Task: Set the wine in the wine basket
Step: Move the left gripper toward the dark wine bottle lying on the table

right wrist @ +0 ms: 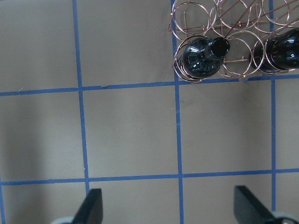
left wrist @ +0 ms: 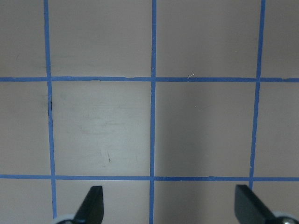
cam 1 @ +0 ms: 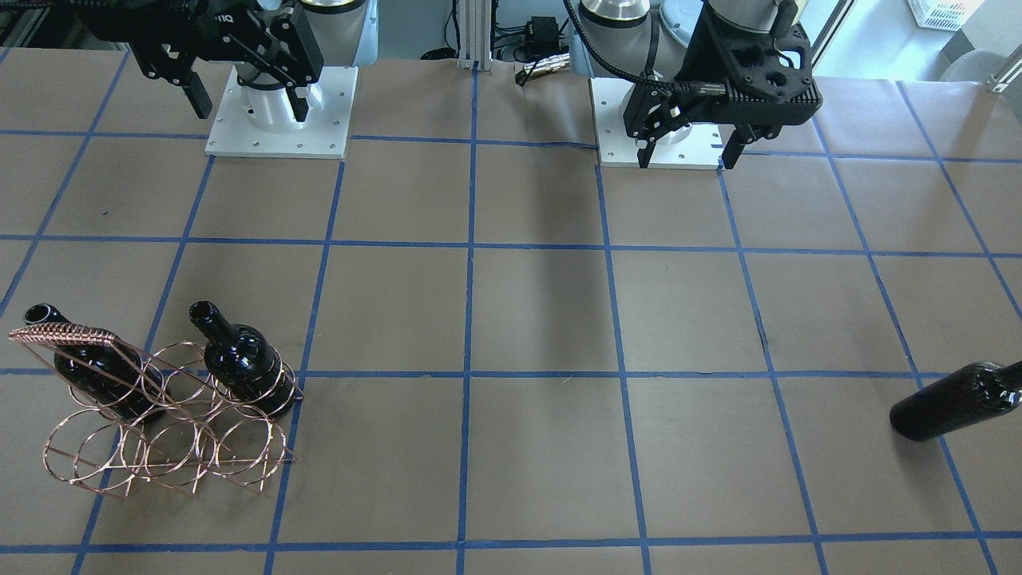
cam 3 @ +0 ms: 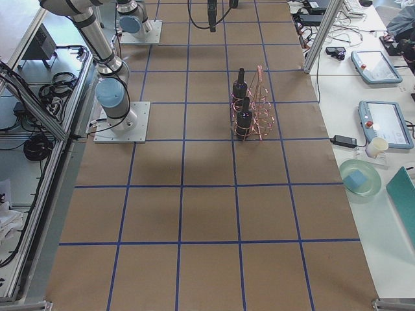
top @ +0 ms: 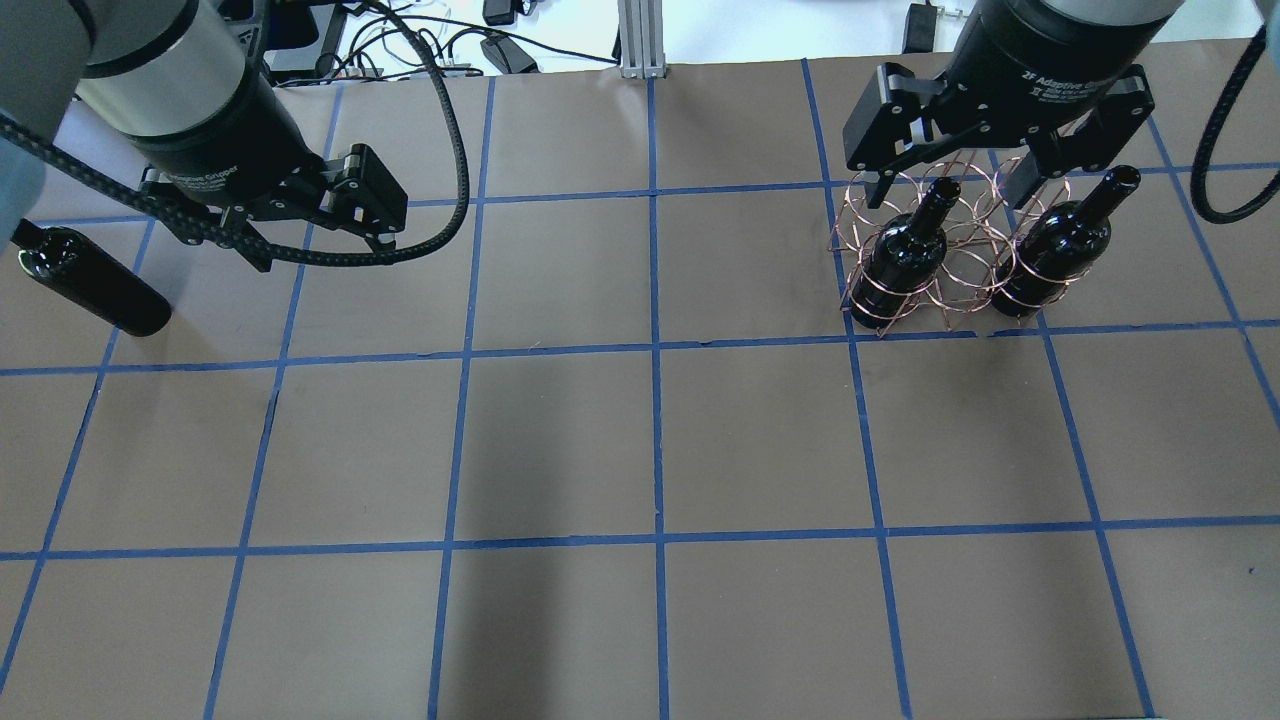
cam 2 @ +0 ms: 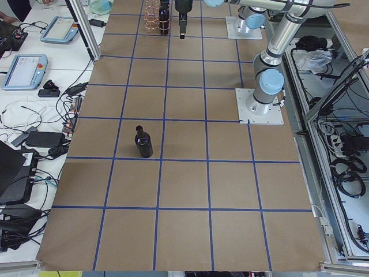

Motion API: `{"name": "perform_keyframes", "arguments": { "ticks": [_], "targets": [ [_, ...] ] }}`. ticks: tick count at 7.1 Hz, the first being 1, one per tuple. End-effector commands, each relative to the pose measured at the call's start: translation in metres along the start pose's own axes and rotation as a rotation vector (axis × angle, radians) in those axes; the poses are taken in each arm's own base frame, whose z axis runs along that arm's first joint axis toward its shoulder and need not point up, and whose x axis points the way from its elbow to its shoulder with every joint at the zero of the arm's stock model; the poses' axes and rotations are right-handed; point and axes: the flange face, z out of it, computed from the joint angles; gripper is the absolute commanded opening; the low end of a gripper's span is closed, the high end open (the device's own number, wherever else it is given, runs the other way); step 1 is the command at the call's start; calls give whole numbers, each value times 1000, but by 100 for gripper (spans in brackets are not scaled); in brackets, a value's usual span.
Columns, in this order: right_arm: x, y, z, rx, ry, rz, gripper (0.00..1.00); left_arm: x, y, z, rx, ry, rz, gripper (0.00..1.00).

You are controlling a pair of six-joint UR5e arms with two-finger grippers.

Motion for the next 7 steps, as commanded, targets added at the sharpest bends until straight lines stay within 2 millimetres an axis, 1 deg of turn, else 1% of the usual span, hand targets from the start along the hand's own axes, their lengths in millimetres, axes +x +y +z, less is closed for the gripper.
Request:
{"name": "perform_keyframes", "arguments": {
  "ticks": [1,5,6,7],
  "targets": [
    [0,1,-1,0,1,0,100,-4,-2,1,-2,5,-10,100],
    [0,0,0,-1,3,0,100,-6,-2,2,-10,3,-14,100],
    [0,0,0,-1,3,-3,100,-11,-4,2,-5,1,-23,100],
    [0,0,0,-1,1,-3,100,-32,-15,-1,3,12,-33,100]
  ]
}}
